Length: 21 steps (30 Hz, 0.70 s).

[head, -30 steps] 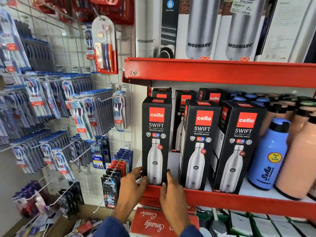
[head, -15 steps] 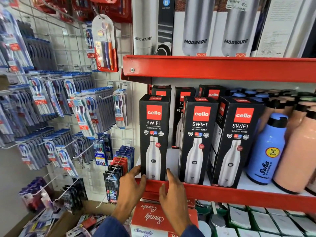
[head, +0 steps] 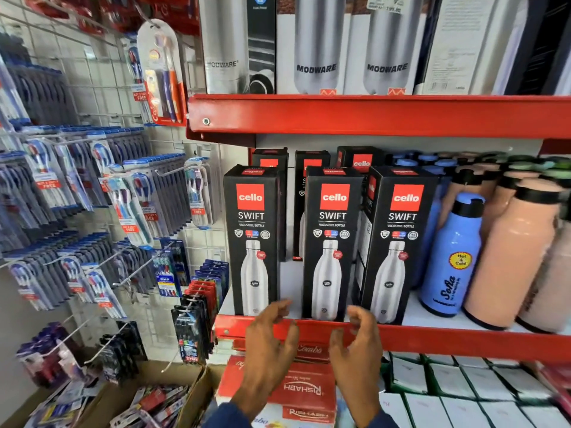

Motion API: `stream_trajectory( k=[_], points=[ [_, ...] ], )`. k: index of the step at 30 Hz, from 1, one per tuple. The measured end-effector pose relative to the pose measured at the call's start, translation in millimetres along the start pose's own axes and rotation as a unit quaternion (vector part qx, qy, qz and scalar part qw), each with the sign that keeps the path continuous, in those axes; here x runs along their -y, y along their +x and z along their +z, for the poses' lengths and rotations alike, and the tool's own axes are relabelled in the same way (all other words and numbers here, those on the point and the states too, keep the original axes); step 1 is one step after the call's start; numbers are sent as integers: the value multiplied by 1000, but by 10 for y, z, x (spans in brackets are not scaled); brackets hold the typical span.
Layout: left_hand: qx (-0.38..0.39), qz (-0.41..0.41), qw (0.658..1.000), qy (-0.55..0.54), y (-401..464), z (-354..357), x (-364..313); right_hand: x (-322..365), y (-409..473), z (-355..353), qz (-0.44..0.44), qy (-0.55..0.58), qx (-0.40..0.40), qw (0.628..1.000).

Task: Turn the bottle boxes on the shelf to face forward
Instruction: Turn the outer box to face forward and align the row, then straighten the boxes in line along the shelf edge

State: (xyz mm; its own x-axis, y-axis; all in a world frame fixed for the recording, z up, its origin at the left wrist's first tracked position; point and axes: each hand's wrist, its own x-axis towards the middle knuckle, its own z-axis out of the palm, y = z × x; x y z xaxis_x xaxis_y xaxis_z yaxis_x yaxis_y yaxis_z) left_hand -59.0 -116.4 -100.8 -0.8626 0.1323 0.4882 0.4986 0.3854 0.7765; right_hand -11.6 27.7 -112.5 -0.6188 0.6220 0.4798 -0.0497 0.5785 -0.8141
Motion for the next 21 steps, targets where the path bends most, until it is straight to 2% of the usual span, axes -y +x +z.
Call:
stream_trajectory(
  k=[3, 8, 21],
  points=[
    [56, -24, 998, -8, 7, 185, -64, -38, 52, -45, 20, -25, 54, 998],
    [104, -45, 993, -30, 96, 261, -171, 13, 214, -103, 27, -53, 146, 987],
    [103, -70, 991, -49, 87, 189, -130, 95, 237, -104, -12, -46, 172, 984]
  ],
)
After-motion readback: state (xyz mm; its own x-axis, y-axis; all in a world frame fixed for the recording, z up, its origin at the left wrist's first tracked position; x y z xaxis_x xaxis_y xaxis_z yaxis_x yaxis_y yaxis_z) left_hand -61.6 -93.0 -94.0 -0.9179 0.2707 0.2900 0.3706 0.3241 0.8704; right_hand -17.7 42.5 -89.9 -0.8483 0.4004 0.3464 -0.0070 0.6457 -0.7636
